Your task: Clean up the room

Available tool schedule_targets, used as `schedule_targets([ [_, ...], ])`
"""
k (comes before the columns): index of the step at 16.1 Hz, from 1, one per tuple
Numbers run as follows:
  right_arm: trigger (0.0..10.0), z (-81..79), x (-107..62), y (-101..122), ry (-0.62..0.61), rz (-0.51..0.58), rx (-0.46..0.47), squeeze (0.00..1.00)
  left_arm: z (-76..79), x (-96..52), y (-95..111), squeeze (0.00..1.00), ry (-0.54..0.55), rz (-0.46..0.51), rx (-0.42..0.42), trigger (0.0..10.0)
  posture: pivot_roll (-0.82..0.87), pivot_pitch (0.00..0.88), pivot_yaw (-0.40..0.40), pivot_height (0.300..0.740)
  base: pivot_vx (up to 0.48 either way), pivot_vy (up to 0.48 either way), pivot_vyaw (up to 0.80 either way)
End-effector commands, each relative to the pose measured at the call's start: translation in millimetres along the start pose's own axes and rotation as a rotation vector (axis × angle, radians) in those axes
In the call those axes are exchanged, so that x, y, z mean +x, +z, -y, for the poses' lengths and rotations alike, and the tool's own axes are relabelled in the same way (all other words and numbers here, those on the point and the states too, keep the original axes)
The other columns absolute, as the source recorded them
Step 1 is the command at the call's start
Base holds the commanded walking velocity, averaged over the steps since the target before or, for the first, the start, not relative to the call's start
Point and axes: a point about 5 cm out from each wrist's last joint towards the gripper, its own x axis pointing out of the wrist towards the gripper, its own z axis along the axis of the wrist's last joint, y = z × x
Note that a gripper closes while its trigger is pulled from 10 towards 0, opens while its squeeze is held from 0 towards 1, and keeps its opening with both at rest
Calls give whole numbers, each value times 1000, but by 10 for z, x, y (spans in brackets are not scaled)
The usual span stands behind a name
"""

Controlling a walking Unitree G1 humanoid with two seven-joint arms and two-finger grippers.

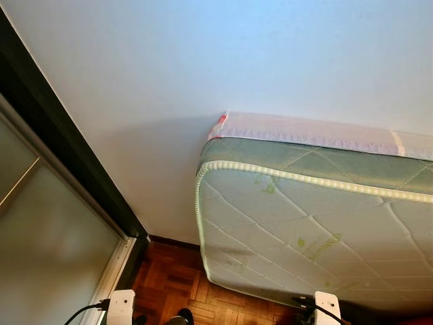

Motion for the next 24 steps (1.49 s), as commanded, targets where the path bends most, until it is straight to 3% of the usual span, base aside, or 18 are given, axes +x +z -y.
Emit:
schedule_targets([
  [1, 10000, -20, 21, 161, 21, 55, 0, 0, -34, -216, -674, 0, 7, -206, -41, 10000, -21, 0, -1, 740, 0, 0, 0],
  [3, 10000, -4, 24, 182, -9, 68, 112, 0, -33, -221, -692, 0, 18, -217, -39, 10000, -19, 0, -8, 740, 0, 0, 0],
  [5, 10000, -13, 30, 219, -16, 80, 156, 0, -30, -225, -702, 0, 23, -216, -41, 10000, -5, 0, -13, 740, 0, 0, 0],
  [7, 10000, -84, 40, 180, -11, 36, 104, 0, -35, -245, -742, 0, 42, -216, -64, 10000, -10, 0, -4, 740, 0, 0, 0],
  [12, 10000, -149, 48, 161, -2, 10, 109, 0, -49, -258, -768, 0, 45, -226, -58, 10000, 4, 0, -2, 740, 0, 0, 0],
  [18, 10000, -164, 49, 158, 16, 1, 85, 0, -59, -261, -769, 0, 41, -228, -46, 10000, 9, 13, 2, 740, 0, 0, 0],
  [24, 10000, -142, 45, 148, 13, 2, 86, 0, -47, -264, -782, 0, 41, -231, -42, 10000, 10, 0, -5, 740, -276, 0, 0],
])
